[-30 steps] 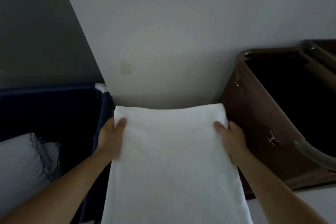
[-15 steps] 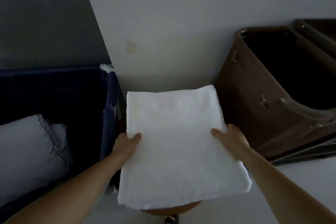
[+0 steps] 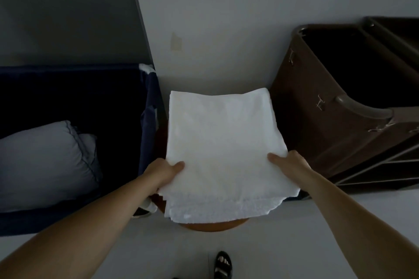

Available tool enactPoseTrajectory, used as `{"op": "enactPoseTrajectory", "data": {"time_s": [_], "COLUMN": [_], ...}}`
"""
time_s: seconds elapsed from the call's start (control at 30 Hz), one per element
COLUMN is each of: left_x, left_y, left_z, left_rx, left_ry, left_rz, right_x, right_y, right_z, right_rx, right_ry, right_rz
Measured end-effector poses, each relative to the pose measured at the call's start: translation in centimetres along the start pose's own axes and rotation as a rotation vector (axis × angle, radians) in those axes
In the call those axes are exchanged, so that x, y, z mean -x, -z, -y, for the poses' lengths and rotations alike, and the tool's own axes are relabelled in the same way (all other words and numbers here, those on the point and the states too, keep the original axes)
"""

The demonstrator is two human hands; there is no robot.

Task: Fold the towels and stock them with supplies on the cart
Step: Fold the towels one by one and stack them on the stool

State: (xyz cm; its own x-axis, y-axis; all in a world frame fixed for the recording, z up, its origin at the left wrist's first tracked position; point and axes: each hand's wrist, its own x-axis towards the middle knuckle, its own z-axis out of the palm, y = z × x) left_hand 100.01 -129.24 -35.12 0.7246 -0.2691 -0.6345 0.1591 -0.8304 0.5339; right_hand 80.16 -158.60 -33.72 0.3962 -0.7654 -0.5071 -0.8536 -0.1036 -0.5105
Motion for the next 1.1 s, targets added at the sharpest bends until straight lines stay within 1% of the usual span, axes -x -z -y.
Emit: {"op": "enactPoseTrajectory", "data": {"time_s": [0.07,0.13,0.2,0.27,0.37,0.43,0.5,0.57,0.7,0.8,0.87,0.93,0.97,1.03,1.1], "left_x": [0.1,0.0,-0.4,-1.2,-3.2,-4.3,-4.8,-4.6,-2.2,-0.1,0.5,0.0,-0.7,-2.4,-3.8], "left_y": [0.5,1.0,1.3,1.1,0.4,0.3,0.1,0.3,3.3,6.2,7.2,7.1,6.7,4.7,2.1], "left_z": [-0.5,-0.8,-0.8,-0.7,-0.9,-1.5,-2.3,-3.1,-6.9,-10.1,-10.9,-10.5,-9.9,-7.9,-4.9], "left_rx": [0.102,0.291,0.428,0.526,0.616,0.665,0.665,0.651,0.687,0.727,0.725,0.741,0.746,0.734,0.713], "left_ry": [0.044,0.102,0.132,0.125,0.128,0.13,0.118,0.039,-0.247,-0.393,-0.452,-0.434,-0.39,-0.242,-0.075], "left_rz": [0.042,0.098,0.184,0.247,0.22,0.182,0.141,0.079,0.004,-0.059,-0.061,-0.074,-0.087,-0.094,-0.041], "right_x": [-0.5,-1.3,-1.9,-2.6,-3.9,-4.5,-4.8,-4.7,-3.7,-3.3,-3.5,-4.2,-4.6,-5.7,-6.2], "right_y": [0.3,0.7,0.8,0.6,0.1,0.1,-0.1,0.1,2.5,5.0,6.3,6.7,6.4,5.0,2.8], "right_z": [0.4,0.7,0.7,0.3,0.7,1.7,2.7,3.6,6.1,8.3,9.1,9.2,9.0,7.7,5.4], "right_rx": [-0.038,-0.122,-0.202,-0.244,-0.323,-0.345,-0.346,-0.341,-0.411,-0.514,-0.561,-0.589,-0.604,-0.591,-0.469], "right_ry": [0.023,0.042,0.017,-0.026,-0.008,0.041,0.092,0.173,0.376,0.437,0.448,0.424,0.384,0.274,0.147], "right_rz": [0.004,0.012,0.069,0.131,0.123,0.101,0.096,0.06,-0.041,-0.067,-0.067,-0.031,0.002,0.076,0.122]}}
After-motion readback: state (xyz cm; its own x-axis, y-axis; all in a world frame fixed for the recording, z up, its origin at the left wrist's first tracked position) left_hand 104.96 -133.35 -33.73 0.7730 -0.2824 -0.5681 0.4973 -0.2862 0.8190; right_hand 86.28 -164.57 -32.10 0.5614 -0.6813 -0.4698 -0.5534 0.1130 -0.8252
